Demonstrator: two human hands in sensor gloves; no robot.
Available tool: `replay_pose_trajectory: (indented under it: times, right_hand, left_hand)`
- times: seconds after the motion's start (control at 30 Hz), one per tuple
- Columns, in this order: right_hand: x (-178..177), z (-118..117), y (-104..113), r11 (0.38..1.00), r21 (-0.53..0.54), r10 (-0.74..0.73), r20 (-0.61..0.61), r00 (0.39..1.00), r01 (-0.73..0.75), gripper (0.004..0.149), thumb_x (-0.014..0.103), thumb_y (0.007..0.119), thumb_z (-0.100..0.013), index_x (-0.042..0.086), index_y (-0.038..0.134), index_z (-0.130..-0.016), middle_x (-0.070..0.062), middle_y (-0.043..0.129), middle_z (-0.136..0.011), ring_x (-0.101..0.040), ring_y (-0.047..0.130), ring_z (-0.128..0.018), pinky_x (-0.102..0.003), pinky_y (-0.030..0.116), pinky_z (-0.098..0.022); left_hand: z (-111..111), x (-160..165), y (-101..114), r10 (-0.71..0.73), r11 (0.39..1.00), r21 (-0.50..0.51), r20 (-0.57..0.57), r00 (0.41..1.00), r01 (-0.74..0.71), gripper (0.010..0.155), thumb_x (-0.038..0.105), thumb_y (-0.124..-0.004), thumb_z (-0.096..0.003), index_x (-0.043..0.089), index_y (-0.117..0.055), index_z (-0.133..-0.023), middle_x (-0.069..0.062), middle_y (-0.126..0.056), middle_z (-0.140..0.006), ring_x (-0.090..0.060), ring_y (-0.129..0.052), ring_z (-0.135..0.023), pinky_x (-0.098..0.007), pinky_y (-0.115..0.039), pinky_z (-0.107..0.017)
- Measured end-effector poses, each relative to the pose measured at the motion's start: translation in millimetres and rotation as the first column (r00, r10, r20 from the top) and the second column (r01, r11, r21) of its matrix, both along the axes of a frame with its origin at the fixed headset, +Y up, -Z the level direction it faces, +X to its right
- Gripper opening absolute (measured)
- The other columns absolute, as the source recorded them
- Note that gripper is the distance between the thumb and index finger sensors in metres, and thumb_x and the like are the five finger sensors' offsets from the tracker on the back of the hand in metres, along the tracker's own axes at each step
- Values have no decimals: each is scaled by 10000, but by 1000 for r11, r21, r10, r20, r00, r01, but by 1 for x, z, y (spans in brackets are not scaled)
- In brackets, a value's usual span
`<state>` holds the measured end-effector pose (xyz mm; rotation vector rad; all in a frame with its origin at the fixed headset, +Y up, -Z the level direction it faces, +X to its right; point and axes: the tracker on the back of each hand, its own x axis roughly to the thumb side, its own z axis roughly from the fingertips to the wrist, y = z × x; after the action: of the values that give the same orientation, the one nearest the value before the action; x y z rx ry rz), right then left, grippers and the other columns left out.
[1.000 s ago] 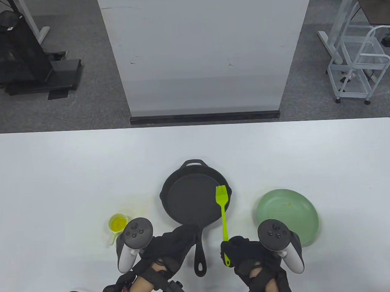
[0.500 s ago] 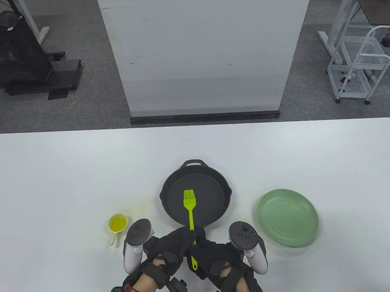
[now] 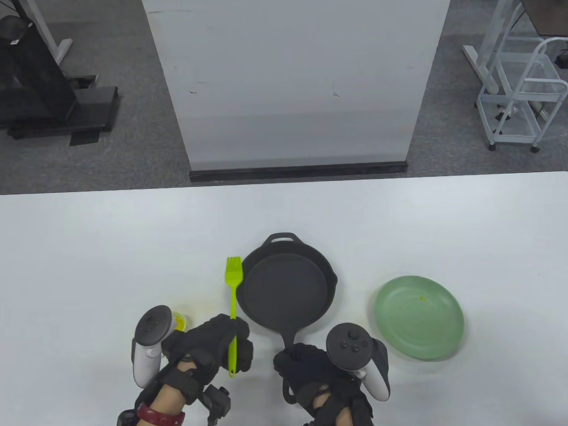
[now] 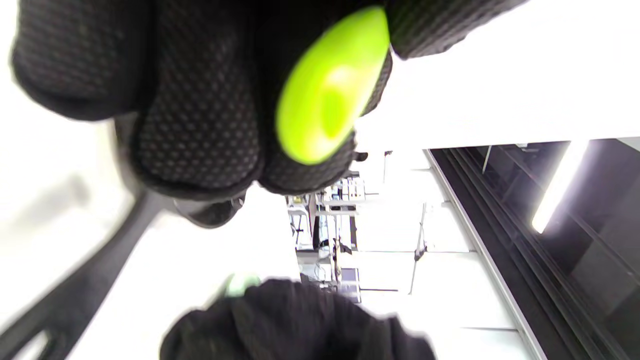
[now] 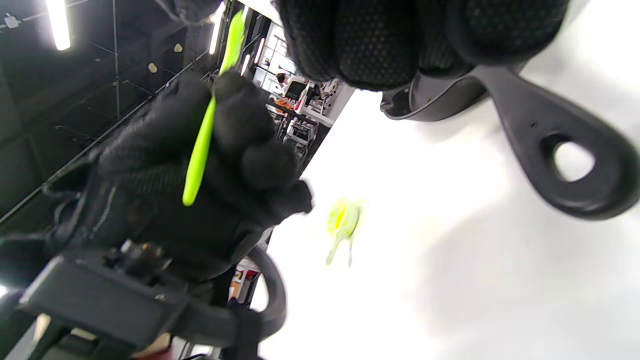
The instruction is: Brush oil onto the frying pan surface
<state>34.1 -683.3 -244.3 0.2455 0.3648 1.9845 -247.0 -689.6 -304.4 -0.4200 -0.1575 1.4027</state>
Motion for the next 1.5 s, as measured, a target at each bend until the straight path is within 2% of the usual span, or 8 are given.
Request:
replay_pose_trajectory:
  times: [0.27,0.4,0.6,1.03,1.17,1.33,1.4,1.5]
  right_hand:
    - [1,-7,-4,992,-39,119,30,992,-117,581,484,660,-456,52,710,-842,-253,762,-799,-514,731,-707,-495,737,-434]
    - [0,-16,-4,975,-58,219,68,973,-215,607,493,662,-454,47,685,-865,-260,740,-820,-520,714,-722,-501,730,-446]
    - [-7,-37,-11,915,-129,393,74,917,-382,671,526,689,-436,28,648,-884,-269,717,-837,-525,703,-731,-501,728,-450]
    - [-32,-61,-44,643,-247,739,-47,672,-725,716,603,684,-408,21,717,-823,-260,794,-764,-512,782,-650,-425,779,-337]
    - [-39,-66,-47,613,-260,760,-63,647,-746,657,588,690,-413,47,767,-778,-228,860,-695,-471,852,-579,-387,804,-273]
    - [-40,-69,-55,603,-302,749,-105,655,-738,538,501,693,-433,73,777,-747,-190,884,-655,-434,885,-542,-358,818,-239]
    - [-38,-70,-58,629,-329,712,-118,692,-704,518,506,676,-434,95,752,-738,-165,866,-654,-415,876,-548,-348,815,-243]
    - [-28,-71,-64,749,-434,505,-116,855,-501,486,527,661,-430,134,721,-710,-126,842,-644,-386,868,-549,-332,815,-246]
  left_hand:
    - [-7,-67,-19,-34,999,7,-150,988,36,450,445,-652,-493,133,-761,-799,-28,-994,-489,-284,-1021,-335,-509,-841,-345]
    - [-6,-77,-38,-2,1000,-24,-166,986,-2,452,446,-652,-494,130,-762,-799,-29,-993,-487,-286,-1018,-334,-511,-838,-343]
    - [-8,-80,-41,7,1000,-25,-160,987,-11,453,446,-652,-494,130,-762,-800,-31,-993,-487,-288,-1016,-338,-513,-835,-347]
    - [-3,-81,-42,19,999,-43,-144,989,-26,453,443,-646,-493,130,-759,-800,-30,-990,-491,-290,-1015,-341,-513,-834,-350]
    - [-2,-81,-43,25,999,-43,-142,990,-31,452,444,-645,-493,133,-759,-800,-27,-991,-490,-287,-1015,-341,-512,-835,-350]
    - [-2,-80,-43,26,999,-43,-138,990,-32,451,443,-644,-493,132,-757,-800,-27,-989,-492,-287,-1015,-341,-512,-834,-351]
    - [-2,-81,-44,25,999,-42,-138,990,-31,453,443,-643,-493,131,-757,-800,-27,-989,-491,-287,-1014,-343,-511,-835,-350]
    - [-1,-81,-43,30,998,-42,-144,989,-37,453,443,-643,-492,130,-756,-800,-27,-989,-491,-288,-1015,-340,-512,-835,-349]
